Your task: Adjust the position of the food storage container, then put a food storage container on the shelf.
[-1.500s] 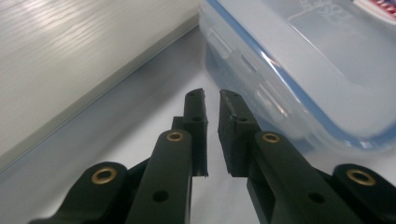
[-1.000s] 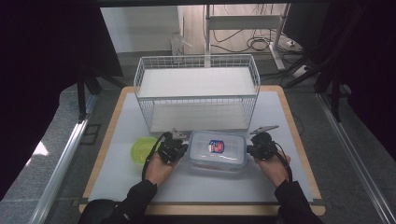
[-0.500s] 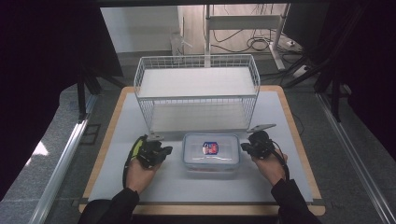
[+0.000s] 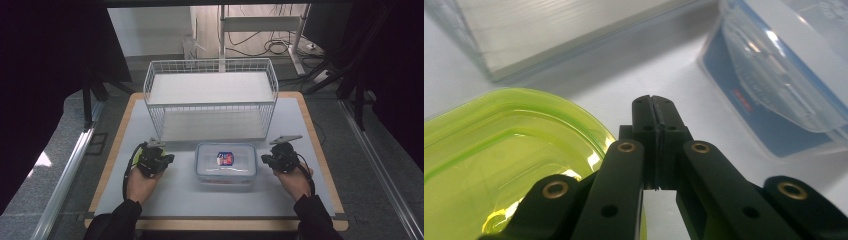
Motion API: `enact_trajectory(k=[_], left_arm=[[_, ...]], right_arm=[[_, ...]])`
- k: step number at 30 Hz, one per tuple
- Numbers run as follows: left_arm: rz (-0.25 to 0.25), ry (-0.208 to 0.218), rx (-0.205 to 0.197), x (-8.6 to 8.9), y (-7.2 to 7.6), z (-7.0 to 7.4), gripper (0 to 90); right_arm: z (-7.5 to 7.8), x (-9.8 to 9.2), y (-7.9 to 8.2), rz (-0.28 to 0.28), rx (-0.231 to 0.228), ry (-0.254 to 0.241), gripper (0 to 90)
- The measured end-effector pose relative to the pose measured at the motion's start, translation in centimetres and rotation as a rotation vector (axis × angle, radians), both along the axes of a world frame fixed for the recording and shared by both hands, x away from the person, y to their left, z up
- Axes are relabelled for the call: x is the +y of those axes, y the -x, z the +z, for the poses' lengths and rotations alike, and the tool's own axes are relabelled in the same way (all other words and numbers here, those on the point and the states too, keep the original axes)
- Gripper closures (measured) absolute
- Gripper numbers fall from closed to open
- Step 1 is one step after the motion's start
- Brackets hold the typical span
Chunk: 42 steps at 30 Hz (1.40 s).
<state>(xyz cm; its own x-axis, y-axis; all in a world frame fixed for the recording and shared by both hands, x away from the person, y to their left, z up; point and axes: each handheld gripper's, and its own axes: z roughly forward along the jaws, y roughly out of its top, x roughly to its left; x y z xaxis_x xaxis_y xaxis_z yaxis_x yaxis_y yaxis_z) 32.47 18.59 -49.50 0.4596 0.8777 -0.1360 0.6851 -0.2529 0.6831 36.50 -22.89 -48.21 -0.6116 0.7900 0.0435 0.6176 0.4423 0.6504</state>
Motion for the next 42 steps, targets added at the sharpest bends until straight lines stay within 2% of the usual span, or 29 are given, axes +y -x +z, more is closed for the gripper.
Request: enact_trajectory(k=[3,5,7,8,10,12,14,15,18,21,22,24,26,27,30,32,34,37,40,42], left_arm=[[0.02,-0.01,0.003,0.5,-0.2,-0.1,90.0],[0.012,-0.027,-0.008,0.2,-0.1,-0.1,90.0],[-0.03,-0.019,-0.023,-1.0,0.1,0.0,90.0],[-0.072,-0.026,-0.028,-2.2,0.1,0.0,90.0],[-0.136,-0.047,-0.022,-4.1,0.1,-0.4,90.0],[-0.171,-0.055,-0.01,-5.4,0.0,-0.8,89.8],[-0.179,-0.059,-0.004,-6.0,0.0,-1.1,89.6],[-0.179,-0.066,-0.005,-6.0,0.1,-1.2,89.9],[-0.167,-0.05,0.0,-5.5,0.0,-1.2,89.7],[-0.157,-0.054,-0.016,-4.9,0.3,-0.9,86.7],[-0.147,-0.067,-0.032,-4.5,0.7,-0.7,84.5],[-0.138,-0.066,-0.064,-3.4,1.2,-0.5,75.4],[-0.147,-0.046,-0.086,-2.5,1.5,-0.4,57.7],[-0.152,-0.04,-0.096,-2.3,1.6,-0.3,50.3],[-0.173,-0.022,-0.118,-1.9,2.0,-0.4,33.2],[-0.176,-0.007,-0.138,-1.9,2.1,-0.5,27.4],[-0.178,0.006,-0.14,-1.8,2.1,-0.4,21.1],[-0.189,0.002,-0.136,-1.7,2.0,-0.4,14.5],[-0.195,0.009,-0.141,-1.9,1.9,-0.5,12.0],[-0.209,-0.008,-0.16,-1.9,1.9,-0.5,10.5]], right_arm=[[0.0,0.0,0.1,0.0,0.001,-0.002,87.8],[0.1,-0.1,0.3,0.003,0.003,-0.003,87.7],[0.1,0.0,0.5,0.008,0.006,-0.009,87.7],[0.1,0.1,0.5,0.009,0.009,-0.014,87.7],[0.0,0.5,0.6,0.018,0.019,-0.021,88.0],[-0.1,0.8,0.7,0.029,0.025,-0.023,89.6],[-0.1,1.3,0.7,0.026,0.012,0.006,89.7],[-0.2,1.4,0.6,0.024,0.01,0.003,89.7],[-0.5,1.8,0.1,0.028,0.011,-0.007,89.7],[-0.7,2.2,-0.2,0.039,0.014,0.005,89.7],[-0.7,2.1,-0.2,0.042,0.014,0.005,89.5],[-0.4,1.6,0.2,0.039,-0.01,0.017,84.8],[-0.1,0.8,0.5,0.033,-0.034,0.028,73.2],[0.0,0.1,0.6,0.031,-0.04,0.012,65.6],[0.1,-1.1,0.8,0.014,-0.032,-0.017,50.1],[0.2,-1.5,0.8,0.008,-0.041,-0.043,44.0],[0.4,-1.7,0.8,0.01,-0.063,-0.06,36.2],[0.5,-1.7,0.8,0.016,-0.081,-0.06,28.9],[0.3,-1.8,0.7,0.017,-0.085,-0.061,24.1],[0.3,-1.8,0.7,0.018,-0.092,-0.063,20.9]])
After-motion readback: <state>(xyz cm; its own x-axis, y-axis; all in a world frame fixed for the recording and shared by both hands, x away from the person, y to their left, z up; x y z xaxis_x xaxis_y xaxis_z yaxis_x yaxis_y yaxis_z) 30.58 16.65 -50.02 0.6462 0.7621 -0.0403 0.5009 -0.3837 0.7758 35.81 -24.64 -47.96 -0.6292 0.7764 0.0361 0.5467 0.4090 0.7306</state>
